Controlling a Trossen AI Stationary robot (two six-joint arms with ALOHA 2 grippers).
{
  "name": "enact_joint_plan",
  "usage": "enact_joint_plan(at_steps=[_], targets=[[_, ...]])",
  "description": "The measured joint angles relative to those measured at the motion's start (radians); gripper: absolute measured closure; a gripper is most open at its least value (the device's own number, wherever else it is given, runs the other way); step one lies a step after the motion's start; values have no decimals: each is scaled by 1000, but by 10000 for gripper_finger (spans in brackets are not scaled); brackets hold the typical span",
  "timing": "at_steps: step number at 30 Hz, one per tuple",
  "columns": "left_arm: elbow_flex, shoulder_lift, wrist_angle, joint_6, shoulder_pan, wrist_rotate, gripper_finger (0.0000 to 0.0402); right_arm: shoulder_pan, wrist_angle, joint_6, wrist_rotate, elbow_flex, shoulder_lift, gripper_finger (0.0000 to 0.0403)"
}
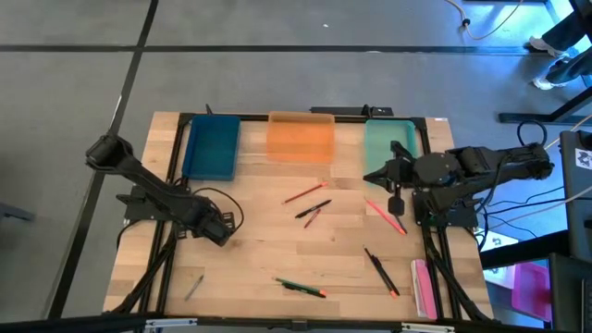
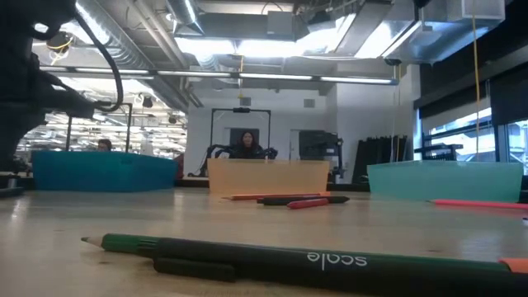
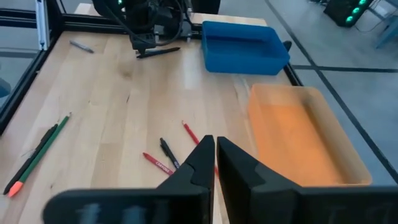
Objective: Sort crayons/erasers/pens/pencils in bins
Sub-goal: Put the black pen into the blue bin
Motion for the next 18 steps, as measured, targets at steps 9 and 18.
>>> enact_joint_plan(at_steps=[9,18], targets=[[0,36,0,-2,0,0,314,-32,0,-4,-31,0,1,379],[0,75,11,-2,0,-15,314,-33,0,-25,-32,0,0,379]])
